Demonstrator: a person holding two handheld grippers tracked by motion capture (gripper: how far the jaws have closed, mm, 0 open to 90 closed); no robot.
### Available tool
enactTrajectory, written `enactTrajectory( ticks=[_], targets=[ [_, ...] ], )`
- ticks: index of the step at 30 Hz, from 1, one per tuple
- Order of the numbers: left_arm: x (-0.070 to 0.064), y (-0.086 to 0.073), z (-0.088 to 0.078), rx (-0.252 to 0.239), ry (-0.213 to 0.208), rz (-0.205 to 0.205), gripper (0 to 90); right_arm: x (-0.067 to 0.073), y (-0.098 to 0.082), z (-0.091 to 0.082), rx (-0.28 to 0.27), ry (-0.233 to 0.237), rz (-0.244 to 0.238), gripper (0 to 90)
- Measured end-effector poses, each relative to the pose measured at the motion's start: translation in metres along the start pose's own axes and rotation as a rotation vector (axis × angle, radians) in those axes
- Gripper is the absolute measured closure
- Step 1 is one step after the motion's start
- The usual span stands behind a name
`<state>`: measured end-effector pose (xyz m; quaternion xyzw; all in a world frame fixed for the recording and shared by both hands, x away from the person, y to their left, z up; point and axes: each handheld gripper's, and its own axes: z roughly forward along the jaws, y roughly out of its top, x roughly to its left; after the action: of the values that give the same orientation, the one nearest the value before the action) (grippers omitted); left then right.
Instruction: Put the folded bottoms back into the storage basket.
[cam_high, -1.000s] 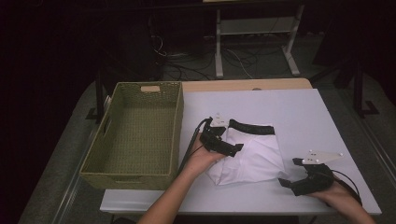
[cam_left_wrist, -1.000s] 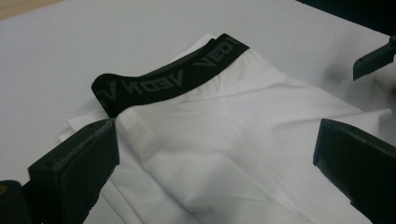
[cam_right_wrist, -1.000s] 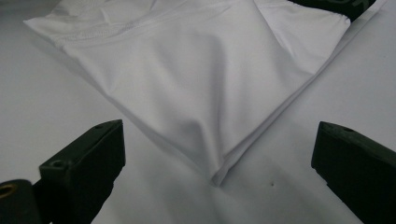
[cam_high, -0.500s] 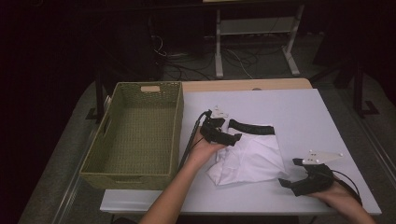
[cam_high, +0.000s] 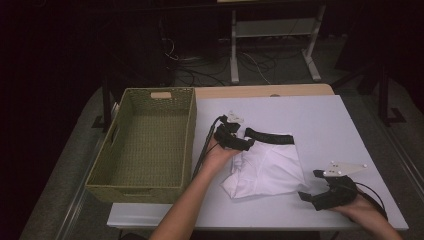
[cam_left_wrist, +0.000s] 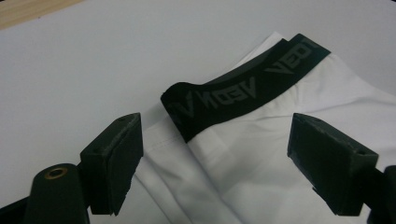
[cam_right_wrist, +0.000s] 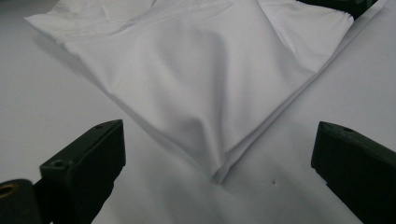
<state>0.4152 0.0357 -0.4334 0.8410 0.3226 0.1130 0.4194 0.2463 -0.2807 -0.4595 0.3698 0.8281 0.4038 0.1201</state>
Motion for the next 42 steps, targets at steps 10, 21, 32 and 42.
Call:
enactTrajectory(
  ticks=[10,21,32,42],
  targets=[
    [0.012,0.001,0.014,0.026,0.004,-0.04,16.1,0.0,0.0,0.0,0.002,0.0,-0.003,3.0],
    [0.017,-0.003,0.025,0.078,-0.002,-0.056,17.2,0.0,0.0,0.0,0.004,0.0,-0.007,4.0],
    [0.016,-0.005,0.028,0.099,-0.031,-0.052,25.5,0.0,-0.001,0.001,0.006,0.002,-0.006,4.1],
    [0.012,-0.005,0.027,0.106,-0.049,-0.03,39.8,0.001,0.0,0.001,0.007,0.003,-0.007,4.2]
  ],
)
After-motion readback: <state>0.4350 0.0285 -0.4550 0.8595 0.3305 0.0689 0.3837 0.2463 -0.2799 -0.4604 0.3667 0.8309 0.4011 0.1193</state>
